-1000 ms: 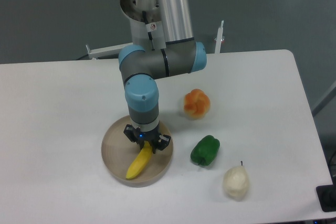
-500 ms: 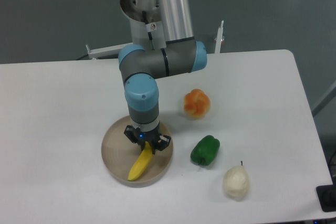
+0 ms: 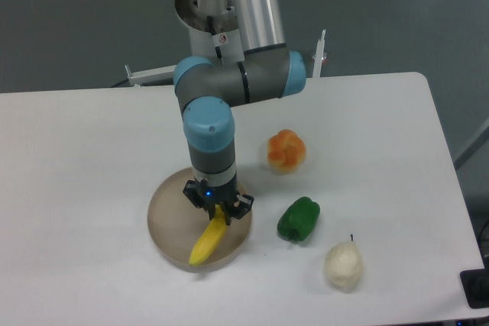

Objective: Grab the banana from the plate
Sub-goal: 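Lift the banana up off the plate toward the green pepper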

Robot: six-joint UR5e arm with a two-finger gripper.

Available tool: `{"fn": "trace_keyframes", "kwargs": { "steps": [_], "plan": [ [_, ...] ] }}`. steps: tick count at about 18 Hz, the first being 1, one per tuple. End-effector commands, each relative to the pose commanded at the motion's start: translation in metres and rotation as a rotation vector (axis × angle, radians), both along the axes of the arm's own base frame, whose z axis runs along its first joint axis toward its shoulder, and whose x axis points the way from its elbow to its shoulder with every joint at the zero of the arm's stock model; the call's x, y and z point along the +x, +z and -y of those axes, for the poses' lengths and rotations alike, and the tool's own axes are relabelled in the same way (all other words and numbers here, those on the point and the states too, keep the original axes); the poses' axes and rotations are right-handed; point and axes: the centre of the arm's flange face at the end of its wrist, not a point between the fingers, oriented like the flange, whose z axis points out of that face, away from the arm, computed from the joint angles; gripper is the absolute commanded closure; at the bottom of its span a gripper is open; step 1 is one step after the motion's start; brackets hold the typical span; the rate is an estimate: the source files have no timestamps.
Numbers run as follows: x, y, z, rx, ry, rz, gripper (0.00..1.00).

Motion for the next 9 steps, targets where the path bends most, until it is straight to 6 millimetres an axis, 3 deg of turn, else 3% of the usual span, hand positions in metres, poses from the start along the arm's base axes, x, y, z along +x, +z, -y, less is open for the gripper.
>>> {"fn": "trace_keyframes", "kwargs": {
  "steps": [2, 5, 9],
  "plan": [
    [-0.026, 0.016, 0.006, -0.012, -0.029, -0.012, 0.68],
    [-0.084, 0.062, 0.020, -0.013, -0.066, -0.049, 0.68],
    [-0.138, 0.082, 0.041, -0.015, -0.083, -0.080, 0.68]
  ]
}}
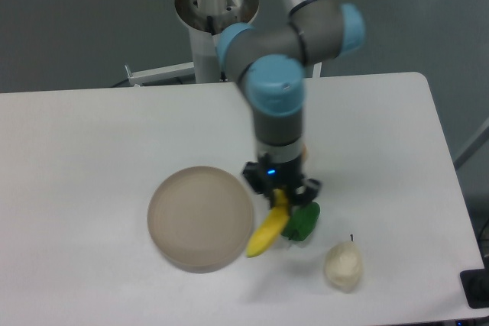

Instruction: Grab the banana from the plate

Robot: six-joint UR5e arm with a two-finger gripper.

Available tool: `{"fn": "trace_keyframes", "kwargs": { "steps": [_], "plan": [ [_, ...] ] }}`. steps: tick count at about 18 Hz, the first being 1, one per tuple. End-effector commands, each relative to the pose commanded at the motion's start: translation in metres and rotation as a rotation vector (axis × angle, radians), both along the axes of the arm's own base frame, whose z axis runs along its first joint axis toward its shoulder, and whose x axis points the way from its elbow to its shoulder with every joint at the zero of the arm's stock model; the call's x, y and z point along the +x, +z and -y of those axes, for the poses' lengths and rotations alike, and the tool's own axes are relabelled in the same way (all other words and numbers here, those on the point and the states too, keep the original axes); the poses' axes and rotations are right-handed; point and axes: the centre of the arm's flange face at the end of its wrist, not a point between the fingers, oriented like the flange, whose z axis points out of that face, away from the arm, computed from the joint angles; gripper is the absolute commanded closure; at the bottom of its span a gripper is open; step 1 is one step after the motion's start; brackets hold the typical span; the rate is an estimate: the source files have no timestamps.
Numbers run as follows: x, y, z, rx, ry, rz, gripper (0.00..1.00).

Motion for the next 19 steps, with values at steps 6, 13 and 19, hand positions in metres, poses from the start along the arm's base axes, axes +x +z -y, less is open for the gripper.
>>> {"fn": "trace_keyframes", "kwargs": {
  "steps": [6, 13, 19],
  "plan": [
    [-0.042, 0.006, 0.025, -0.010, -0.049, -0.029, 0.68],
    [-0.047, 0.014, 0.027, 0.001, -0.042, -0.039, 0.68],
    [-0.048, 0.016, 0.025, 0.011, -0.045, -0.037, 0.68]
  ]
}}
